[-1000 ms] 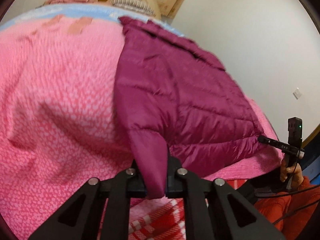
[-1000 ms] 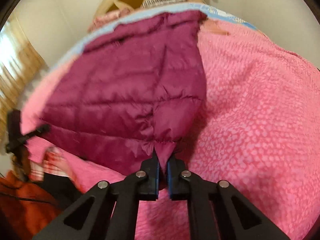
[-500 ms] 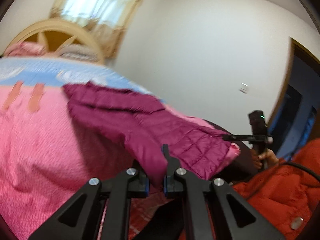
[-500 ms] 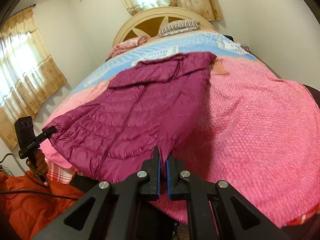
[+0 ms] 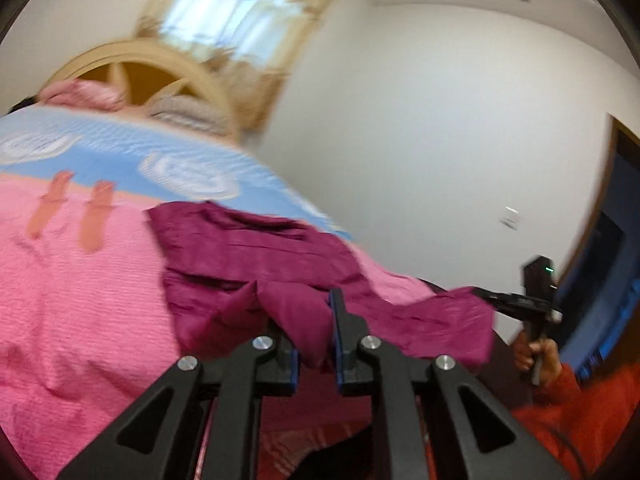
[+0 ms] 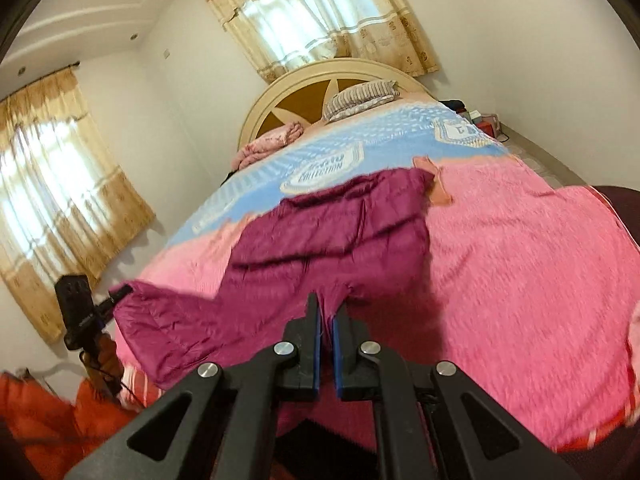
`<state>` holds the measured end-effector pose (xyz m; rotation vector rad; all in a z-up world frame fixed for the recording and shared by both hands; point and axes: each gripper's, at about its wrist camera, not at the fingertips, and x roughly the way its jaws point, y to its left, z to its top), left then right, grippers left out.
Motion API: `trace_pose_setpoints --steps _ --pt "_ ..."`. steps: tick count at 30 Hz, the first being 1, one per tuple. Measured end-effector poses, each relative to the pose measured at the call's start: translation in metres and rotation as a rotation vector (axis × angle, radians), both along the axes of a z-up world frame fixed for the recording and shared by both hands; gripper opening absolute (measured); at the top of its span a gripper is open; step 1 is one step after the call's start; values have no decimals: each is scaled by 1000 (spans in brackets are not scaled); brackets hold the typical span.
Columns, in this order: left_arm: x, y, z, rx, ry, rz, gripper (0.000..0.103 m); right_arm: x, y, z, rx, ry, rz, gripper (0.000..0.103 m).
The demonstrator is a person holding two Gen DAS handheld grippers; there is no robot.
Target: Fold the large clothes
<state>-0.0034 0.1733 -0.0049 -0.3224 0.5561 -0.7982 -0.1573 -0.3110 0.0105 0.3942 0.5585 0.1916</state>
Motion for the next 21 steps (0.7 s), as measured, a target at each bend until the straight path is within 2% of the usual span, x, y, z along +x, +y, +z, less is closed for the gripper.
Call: trace_pose_setpoints --steps 4,6,11,16,21 --pt "53 -2 12 17 102 89 15 49 -13 18 38 -9 -23 4" --pt "68 -3 11 10 150 115 16 81 -20 27 64 -14 -36 4" --pt "159 -23 3 49 282 214 15 170 -28 38 53 16 -89 4" --pt "228 -39 -20 107 380 312 15 259 -44 23 87 81 -172 4" --pt "285 -49 -49 145 450 363 15 334 -60 -15 102 154 -254 4"
